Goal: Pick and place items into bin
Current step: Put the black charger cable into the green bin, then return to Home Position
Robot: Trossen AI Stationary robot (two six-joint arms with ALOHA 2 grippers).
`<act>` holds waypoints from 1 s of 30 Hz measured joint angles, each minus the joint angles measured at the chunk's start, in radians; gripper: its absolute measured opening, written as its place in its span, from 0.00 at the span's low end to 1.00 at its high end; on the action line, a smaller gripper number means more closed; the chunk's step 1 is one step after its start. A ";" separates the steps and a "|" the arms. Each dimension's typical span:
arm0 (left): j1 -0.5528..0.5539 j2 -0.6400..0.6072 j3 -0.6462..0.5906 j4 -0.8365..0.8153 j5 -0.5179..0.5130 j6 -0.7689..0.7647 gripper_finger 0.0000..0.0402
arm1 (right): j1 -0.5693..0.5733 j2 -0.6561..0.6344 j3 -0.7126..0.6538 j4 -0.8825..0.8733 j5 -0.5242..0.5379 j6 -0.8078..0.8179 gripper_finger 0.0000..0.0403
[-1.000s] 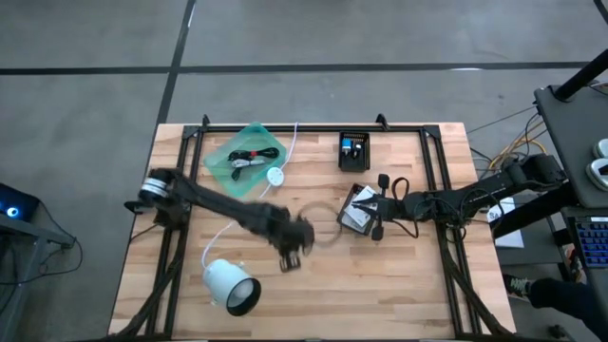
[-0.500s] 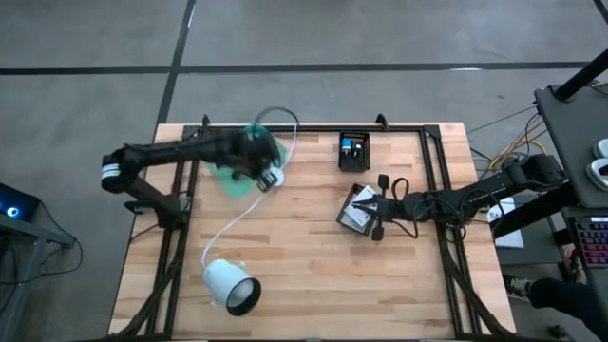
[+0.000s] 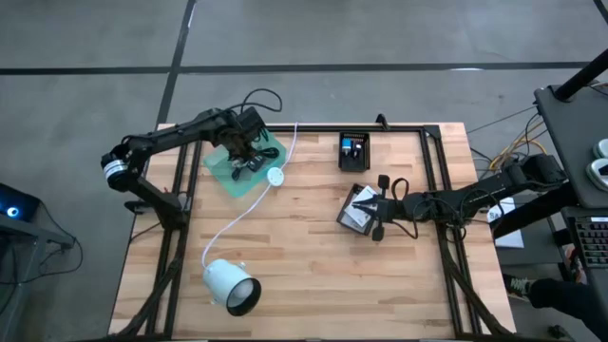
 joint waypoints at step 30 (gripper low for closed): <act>-0.378 -0.593 -0.779 1.284 0.270 0.537 0.09 | 0.000 0.000 -0.133 0.020 0.006 0.253 0.02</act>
